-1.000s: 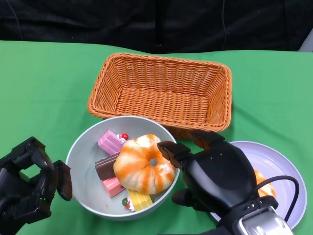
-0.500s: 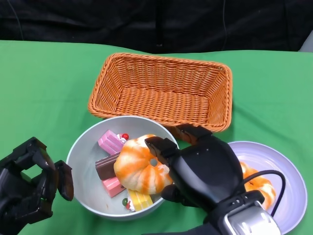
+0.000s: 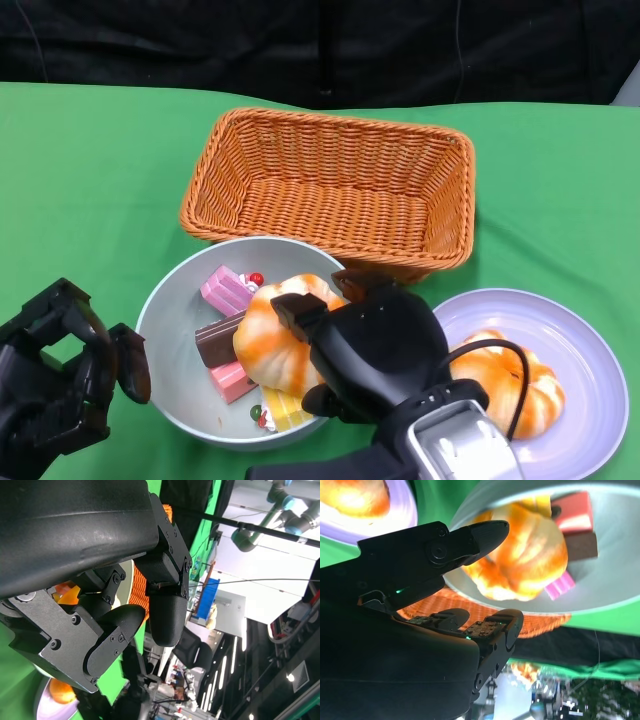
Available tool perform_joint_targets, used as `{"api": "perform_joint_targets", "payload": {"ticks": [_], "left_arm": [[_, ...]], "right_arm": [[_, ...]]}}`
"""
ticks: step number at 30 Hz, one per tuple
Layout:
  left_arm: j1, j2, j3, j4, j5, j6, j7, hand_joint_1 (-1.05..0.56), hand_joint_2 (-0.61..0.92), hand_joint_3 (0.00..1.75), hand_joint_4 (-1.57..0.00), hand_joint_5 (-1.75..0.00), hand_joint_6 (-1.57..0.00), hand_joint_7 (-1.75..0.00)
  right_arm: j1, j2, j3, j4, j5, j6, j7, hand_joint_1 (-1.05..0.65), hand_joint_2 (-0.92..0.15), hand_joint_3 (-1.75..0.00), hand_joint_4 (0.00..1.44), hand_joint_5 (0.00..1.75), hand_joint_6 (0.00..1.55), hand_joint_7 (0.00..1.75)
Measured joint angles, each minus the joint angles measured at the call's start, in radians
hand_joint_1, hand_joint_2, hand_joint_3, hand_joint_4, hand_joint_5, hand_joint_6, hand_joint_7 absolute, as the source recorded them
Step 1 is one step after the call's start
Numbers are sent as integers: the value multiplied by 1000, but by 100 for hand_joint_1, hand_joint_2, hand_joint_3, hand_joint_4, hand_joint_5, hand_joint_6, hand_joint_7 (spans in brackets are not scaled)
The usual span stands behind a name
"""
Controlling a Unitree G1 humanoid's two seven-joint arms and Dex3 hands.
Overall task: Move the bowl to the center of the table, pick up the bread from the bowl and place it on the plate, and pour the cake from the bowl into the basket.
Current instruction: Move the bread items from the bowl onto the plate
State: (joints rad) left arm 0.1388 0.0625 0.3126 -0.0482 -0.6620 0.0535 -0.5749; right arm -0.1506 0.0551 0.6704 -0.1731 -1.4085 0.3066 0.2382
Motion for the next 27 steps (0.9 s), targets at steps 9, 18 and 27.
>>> {"api": "perform_joint_targets", "payload": {"ticks": [9,18,27], "left_arm": [[-1,-10,0,1,0,-6,14,-6,36,147,-93,-175,-84,-147],[0,-11,0,1,1,-8,22,-5,39,144,-93,-175,-85,-145],[0,-11,0,1,0,-8,22,-5,38,145,-92,-175,-84,-146]], "right_arm": [[-52,15,22,111,0,40,-44,-71,-91,0,46,2,48,0],[-131,45,39,255,29,75,-100,-70,-91,0,44,1,47,0],[-159,43,62,305,48,77,-132,-71,-92,-2,45,1,47,0]]}}
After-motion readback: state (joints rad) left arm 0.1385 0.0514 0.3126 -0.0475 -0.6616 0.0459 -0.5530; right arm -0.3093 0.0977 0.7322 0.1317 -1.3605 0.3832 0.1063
